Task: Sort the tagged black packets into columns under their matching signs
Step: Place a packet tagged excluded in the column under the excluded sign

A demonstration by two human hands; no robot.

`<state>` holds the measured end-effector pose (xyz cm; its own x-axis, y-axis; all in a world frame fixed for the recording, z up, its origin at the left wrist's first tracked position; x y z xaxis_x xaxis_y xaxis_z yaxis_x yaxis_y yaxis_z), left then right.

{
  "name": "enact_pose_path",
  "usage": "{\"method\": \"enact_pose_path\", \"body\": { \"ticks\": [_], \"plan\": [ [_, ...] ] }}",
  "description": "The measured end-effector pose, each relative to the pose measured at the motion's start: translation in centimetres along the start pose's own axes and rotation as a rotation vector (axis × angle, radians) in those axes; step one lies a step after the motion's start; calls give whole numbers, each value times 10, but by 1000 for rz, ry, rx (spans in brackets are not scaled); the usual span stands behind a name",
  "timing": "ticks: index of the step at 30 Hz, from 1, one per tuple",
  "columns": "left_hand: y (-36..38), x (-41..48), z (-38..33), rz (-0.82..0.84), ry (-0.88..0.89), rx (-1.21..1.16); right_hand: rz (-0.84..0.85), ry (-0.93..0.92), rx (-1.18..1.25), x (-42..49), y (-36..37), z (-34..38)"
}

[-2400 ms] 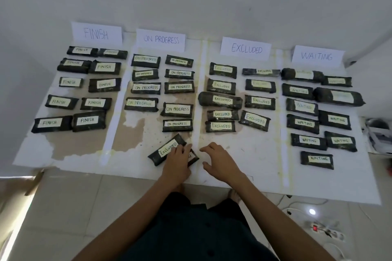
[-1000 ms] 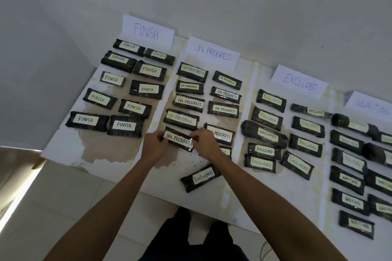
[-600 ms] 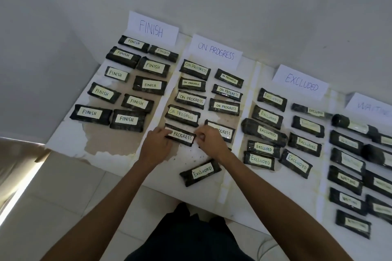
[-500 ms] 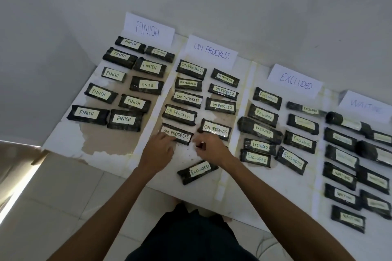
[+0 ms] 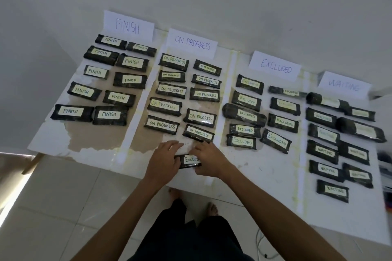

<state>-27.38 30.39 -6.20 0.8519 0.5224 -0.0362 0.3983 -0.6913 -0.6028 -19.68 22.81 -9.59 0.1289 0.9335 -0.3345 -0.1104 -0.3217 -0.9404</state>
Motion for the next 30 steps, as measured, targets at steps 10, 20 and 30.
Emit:
{"method": "enact_pose_path", "body": {
  "ticks": [10, 20, 30],
  "plan": [
    [87, 11, -76, 140, 138, 2, -107, 274, 78, -128, 1, -114],
    [216, 19, -113, 283, 184, 154, -188, 579, 67, -203, 44, -216],
    [242, 19, -101, 172, 212, 277, -398, 539, 117, -208, 63, -227]
  ]
}}
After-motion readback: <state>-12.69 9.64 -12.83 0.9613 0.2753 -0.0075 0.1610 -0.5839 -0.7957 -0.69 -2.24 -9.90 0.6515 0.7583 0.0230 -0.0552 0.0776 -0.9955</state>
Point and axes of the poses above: each hand's wrist, its own x-axis towards the middle knuckle, its own y-axis out of the palm, z = x × y, the point moved 10 cm from there along x, towards the middle knuckle, and after that the axes turned 15 degrees about -x, right-handed, at the moved point
